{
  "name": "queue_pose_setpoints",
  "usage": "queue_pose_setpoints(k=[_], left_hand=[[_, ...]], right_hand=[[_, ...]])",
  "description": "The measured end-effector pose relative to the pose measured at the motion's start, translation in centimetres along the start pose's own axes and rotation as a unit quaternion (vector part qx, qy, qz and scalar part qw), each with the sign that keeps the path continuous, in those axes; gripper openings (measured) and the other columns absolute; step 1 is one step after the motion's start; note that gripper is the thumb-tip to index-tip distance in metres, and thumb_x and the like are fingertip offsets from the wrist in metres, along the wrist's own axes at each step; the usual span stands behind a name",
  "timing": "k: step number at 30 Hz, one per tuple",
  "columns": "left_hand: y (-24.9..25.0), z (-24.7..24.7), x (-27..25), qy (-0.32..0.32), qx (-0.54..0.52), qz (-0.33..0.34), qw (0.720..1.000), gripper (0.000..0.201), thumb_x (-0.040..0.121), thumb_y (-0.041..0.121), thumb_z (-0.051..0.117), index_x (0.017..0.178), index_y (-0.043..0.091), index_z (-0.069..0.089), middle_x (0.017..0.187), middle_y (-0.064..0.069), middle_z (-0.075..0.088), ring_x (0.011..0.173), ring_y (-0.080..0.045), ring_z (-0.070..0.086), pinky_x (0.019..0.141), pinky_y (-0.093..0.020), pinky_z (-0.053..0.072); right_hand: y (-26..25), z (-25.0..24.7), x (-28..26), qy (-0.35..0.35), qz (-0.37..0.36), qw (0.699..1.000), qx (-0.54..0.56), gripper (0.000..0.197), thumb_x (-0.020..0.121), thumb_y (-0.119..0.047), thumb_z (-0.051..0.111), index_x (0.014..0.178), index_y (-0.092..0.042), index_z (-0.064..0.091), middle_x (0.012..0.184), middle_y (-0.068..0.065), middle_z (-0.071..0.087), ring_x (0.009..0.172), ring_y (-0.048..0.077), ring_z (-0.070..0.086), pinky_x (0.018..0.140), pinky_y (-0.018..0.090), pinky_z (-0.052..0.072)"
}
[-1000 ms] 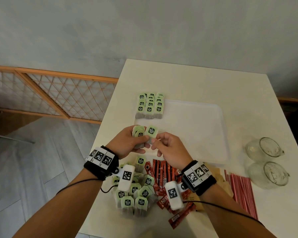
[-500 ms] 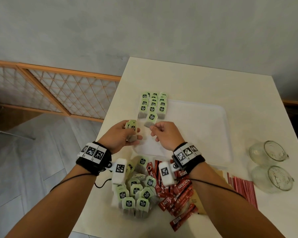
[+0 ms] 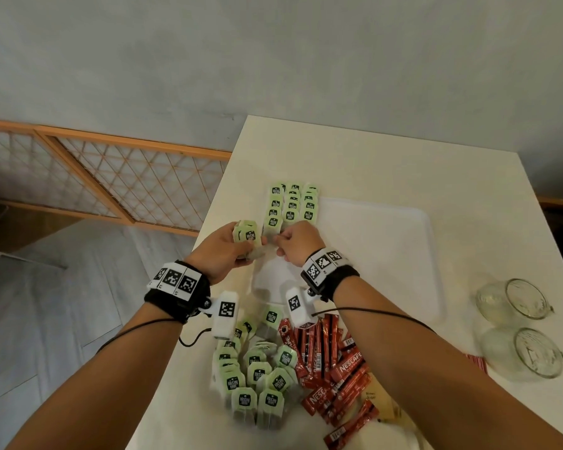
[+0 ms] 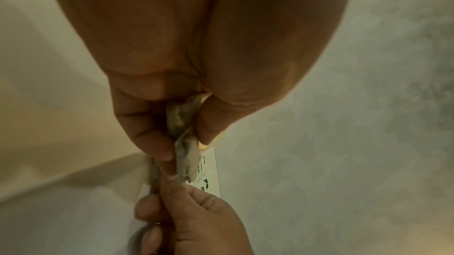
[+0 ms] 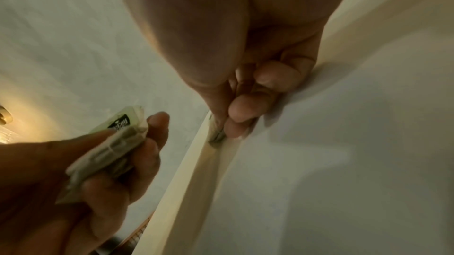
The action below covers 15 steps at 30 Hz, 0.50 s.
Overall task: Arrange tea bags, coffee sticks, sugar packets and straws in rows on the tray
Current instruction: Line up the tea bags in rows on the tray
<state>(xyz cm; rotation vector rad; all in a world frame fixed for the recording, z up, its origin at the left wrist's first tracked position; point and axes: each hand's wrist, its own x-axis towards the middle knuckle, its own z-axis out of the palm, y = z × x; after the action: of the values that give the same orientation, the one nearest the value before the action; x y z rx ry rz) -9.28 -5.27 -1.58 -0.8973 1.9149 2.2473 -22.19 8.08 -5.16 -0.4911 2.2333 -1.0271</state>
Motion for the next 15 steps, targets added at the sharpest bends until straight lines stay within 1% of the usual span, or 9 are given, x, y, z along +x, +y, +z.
queue_pose_setpoints(k=[2, 3, 5, 8, 9, 11, 12, 13, 15], left_hand=[[0.0, 0.1, 0.2, 0.007, 0.006, 0.006, 1.0, 0.029, 0.099, -0.005, 0.051, 0.114, 0.018, 0.057, 0.113, -0.016, 0.068, 0.093, -0.023, 0.071, 0.08, -0.033, 0.053], [0.0, 0.1, 0.2, 0.011, 0.008, 0.008, 1.0, 0.028, 0.098, -0.005, 0.052, 0.114, 0.018, 0.057, 0.107, -0.012, 0.069, 0.087, -0.019, 0.072, 0.073, -0.027, 0.054], [0.0, 0.3, 0.3, 0.018, 0.017, 0.009, 1.0, 0.026, 0.098, -0.002, 0.055, 0.115, 0.017, 0.058, 0.101, -0.008, 0.068, 0.085, -0.018, 0.07, 0.063, -0.021, 0.054], [-0.2, 0.2, 0.3, 0.026, 0.04, 0.011, 0.999, 0.024, 0.096, 0.002, 0.06, 0.117, 0.014, 0.06, 0.097, -0.006, 0.067, 0.085, -0.019, 0.062, 0.06, -0.02, 0.053], [-0.3, 0.2, 0.4, 0.029, 0.048, 0.014, 0.998, 0.024, 0.096, 0.003, 0.061, 0.117, 0.013, 0.061, 0.095, -0.005, 0.067, 0.083, -0.019, 0.06, 0.06, -0.02, 0.052], [-0.3, 0.3, 0.6, 0.031, 0.056, 0.018, 0.998, 0.024, 0.095, 0.004, 0.063, 0.119, 0.009, 0.061, 0.093, -0.006, 0.067, 0.082, -0.02, 0.057, 0.06, -0.02, 0.052], [-0.4, 0.3, 0.7, 0.03, 0.058, 0.02, 0.998, 0.025, 0.095, 0.005, 0.064, 0.12, 0.006, 0.061, 0.094, -0.008, 0.067, 0.082, -0.021, 0.056, 0.06, -0.02, 0.052], [-0.4, 0.4, 0.8, 0.029, 0.059, 0.022, 0.998, 0.027, 0.095, 0.006, 0.064, 0.122, 0.005, 0.06, 0.096, -0.01, 0.067, 0.082, -0.021, 0.056, 0.06, -0.02, 0.053], [-0.4, 0.6, 0.9, 0.03, 0.062, 0.024, 0.997, 0.029, 0.095, 0.008, 0.065, 0.123, 0.004, 0.059, 0.097, -0.011, 0.067, 0.08, -0.019, 0.058, 0.062, -0.02, 0.054]], right_hand=[[-0.1, 0.1, 0.1, 0.015, 0.003, 1.0, -0.001, 0.038, 0.097, -0.023, 0.067, 0.061, -0.011, 0.061, 0.068, 0.011, 0.073, 0.056, 0.021, 0.065, 0.073, 0.044, 0.061], [-0.2, 0.0, 0.0, 0.019, 0.004, 1.0, -0.003, 0.039, 0.096, -0.024, 0.067, 0.061, -0.011, 0.061, 0.068, 0.012, 0.074, 0.055, 0.02, 0.065, 0.073, 0.044, 0.063], [-0.2, 0.0, -0.2, 0.023, 0.007, 1.0, -0.002, 0.038, 0.094, -0.031, 0.07, 0.064, -0.009, 0.066, 0.068, 0.011, 0.075, 0.054, 0.021, 0.067, 0.073, 0.042, 0.063], [0.0, -0.4, -1.0, 0.023, -0.003, 1.0, -0.017, 0.045, 0.092, -0.045, 0.07, 0.059, -0.015, 0.065, 0.068, 0.007, 0.075, 0.06, 0.022, 0.071, 0.069, 0.033, 0.06], [0.0, -0.7, -1.3, 0.015, -0.01, 1.0, -0.014, 0.045, 0.094, -0.047, 0.067, 0.064, -0.014, 0.067, 0.069, 0.005, 0.075, 0.058, 0.019, 0.068, 0.068, 0.031, 0.057], [0.1, -1.2, -2.4, -0.023, -0.023, 0.999, 0.015, 0.041, 0.1, -0.046, 0.058, 0.082, -0.012, 0.072, 0.073, 0.001, 0.074, 0.053, 0.01, 0.062, 0.065, 0.028, 0.052], [0.1, -1.4, -3.1, -0.042, -0.029, 0.998, 0.03, 0.038, 0.102, -0.044, 0.054, 0.09, -0.014, 0.073, 0.076, -0.001, 0.073, 0.053, 0.007, 0.06, 0.063, 0.026, 0.049], [0.2, -1.6, -3.8, -0.054, -0.037, 0.997, 0.043, 0.035, 0.103, -0.044, 0.053, 0.094, -0.016, 0.074, 0.077, -0.003, 0.073, 0.052, 0.005, 0.059, 0.06, 0.023, 0.047], [0.4, -1.8, -4.9, -0.063, -0.052, 0.995, 0.061, 0.029, 0.102, -0.043, 0.056, 0.089, -0.024, 0.074, 0.076, -0.005, 0.072, 0.051, 0.003, 0.057, 0.055, 0.016, 0.044]])
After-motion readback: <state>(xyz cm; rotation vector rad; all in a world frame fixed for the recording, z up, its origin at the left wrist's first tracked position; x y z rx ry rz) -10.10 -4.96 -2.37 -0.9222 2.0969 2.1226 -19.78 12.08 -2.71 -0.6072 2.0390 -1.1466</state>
